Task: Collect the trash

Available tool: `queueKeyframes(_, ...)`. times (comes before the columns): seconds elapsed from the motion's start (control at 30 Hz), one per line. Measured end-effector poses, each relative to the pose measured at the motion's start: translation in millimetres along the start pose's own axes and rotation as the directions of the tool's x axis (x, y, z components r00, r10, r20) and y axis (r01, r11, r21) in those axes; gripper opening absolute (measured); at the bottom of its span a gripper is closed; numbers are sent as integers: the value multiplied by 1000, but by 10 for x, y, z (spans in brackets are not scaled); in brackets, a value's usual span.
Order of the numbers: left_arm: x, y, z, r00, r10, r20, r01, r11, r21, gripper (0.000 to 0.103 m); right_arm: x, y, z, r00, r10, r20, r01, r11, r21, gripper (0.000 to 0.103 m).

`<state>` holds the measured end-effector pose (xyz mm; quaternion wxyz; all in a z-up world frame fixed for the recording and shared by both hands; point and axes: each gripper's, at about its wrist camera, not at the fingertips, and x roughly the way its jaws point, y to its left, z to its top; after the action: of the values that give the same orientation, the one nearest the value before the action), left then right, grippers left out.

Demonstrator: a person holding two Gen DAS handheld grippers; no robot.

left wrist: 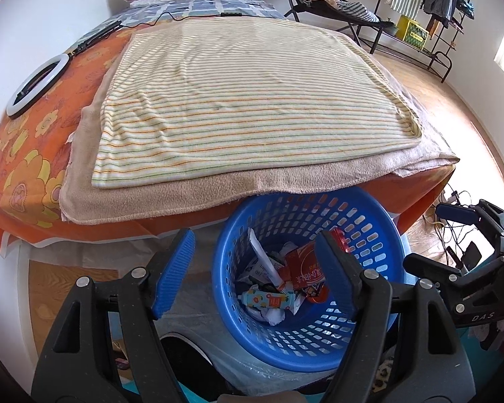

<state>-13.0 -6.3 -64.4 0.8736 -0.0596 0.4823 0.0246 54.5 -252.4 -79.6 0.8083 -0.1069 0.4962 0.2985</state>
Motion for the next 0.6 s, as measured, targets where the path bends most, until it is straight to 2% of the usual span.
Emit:
queueKeyframes(0.33, -136, 36, 267, 998, 15, 56, -15, 1000, -3, 80, -159, -22, 284, 998, -33, 55, 36, 998, -50, 98)
queueKeyframes(0.6, -315, -11, 676, 991, 21, 135, -25, 999, 28, 85, -322, -120, 665, 990, -47, 137, 53, 998, -44, 101)
